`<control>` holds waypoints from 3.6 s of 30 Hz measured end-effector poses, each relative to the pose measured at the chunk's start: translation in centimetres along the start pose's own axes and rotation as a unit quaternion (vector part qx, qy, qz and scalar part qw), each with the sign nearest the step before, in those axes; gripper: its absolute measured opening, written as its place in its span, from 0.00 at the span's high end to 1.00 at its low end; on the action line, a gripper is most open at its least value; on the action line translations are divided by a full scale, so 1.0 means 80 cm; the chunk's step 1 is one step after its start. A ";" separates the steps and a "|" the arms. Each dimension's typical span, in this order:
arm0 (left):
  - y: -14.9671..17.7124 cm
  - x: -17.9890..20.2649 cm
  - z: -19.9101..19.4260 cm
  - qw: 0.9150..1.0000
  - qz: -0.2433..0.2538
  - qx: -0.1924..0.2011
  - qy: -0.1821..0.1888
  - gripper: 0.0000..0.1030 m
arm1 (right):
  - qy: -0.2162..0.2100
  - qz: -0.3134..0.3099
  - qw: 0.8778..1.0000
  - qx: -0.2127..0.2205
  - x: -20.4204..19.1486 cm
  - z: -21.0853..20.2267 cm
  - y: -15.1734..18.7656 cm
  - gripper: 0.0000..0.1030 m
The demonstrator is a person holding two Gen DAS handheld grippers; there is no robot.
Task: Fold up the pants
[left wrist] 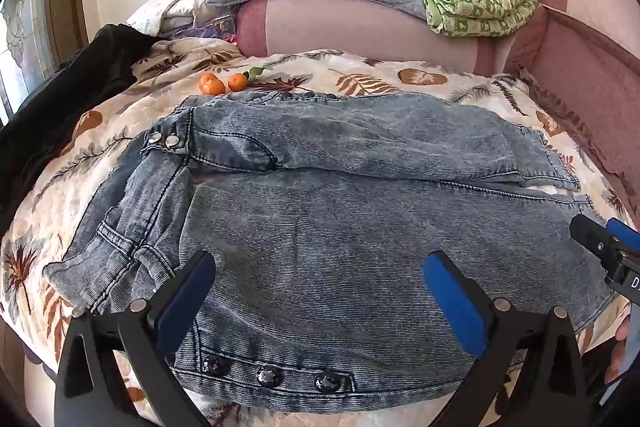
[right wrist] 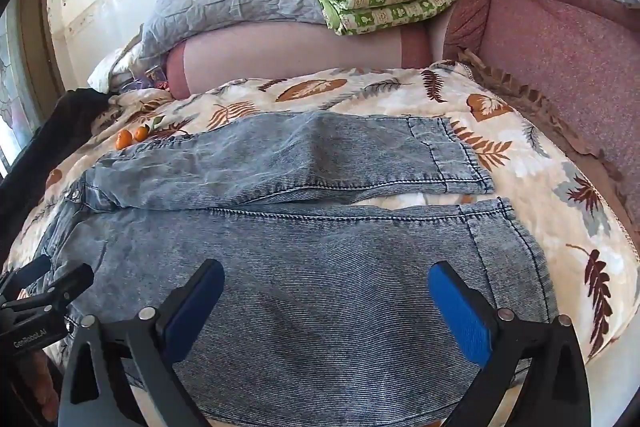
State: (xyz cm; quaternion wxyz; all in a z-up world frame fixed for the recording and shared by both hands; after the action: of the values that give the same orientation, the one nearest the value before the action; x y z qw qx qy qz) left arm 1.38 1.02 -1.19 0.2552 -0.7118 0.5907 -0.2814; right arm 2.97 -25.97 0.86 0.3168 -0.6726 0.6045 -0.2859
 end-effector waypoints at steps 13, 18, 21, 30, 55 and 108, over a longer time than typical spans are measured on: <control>0.003 -0.007 0.004 1.000 -0.011 -0.001 0.003 0.00 | 0.004 -0.028 0.999 -0.040 -0.005 0.004 0.005 0.00; 0.004 -0.010 0.003 1.000 -0.017 0.001 0.006 0.00 | 0.005 -0.034 0.998 -0.042 -0.008 0.005 0.006 0.00; 0.004 -0.009 0.004 1.000 -0.015 0.000 0.006 0.00 | 0.006 -0.036 0.998 -0.043 -0.008 0.005 0.006 0.00; 0.005 -0.010 0.005 1.000 -0.019 0.000 0.007 0.00 | 0.007 -0.035 0.998 -0.043 -0.007 0.005 0.006 0.00; 0.006 -0.010 0.004 1.000 -0.018 0.004 0.007 0.00 | 0.009 -0.044 0.998 -0.046 -0.012 0.008 0.007 0.00; -0.165 -0.156 0.077 0.983 -0.111 -0.101 0.107 0.00 | -0.094 0.091 0.969 -0.209 0.200 0.165 -0.123 0.00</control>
State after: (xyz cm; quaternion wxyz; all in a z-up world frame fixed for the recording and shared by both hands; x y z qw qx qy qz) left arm 13.12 15.81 2.41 0.0845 -0.7609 0.5569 -0.3220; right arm 21.02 -40.13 0.07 0.2490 -0.6901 0.6770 -0.0587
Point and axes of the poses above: each gripper's, at about its wrist camera, not at the fingertips, and z roughly the way its jaws point, x to its right, y to its underside, the point moved 2 cm from there along z, roughly the way its jaws point, and after that the axes turned 6 degrees about -z, right-handed, at the moved point
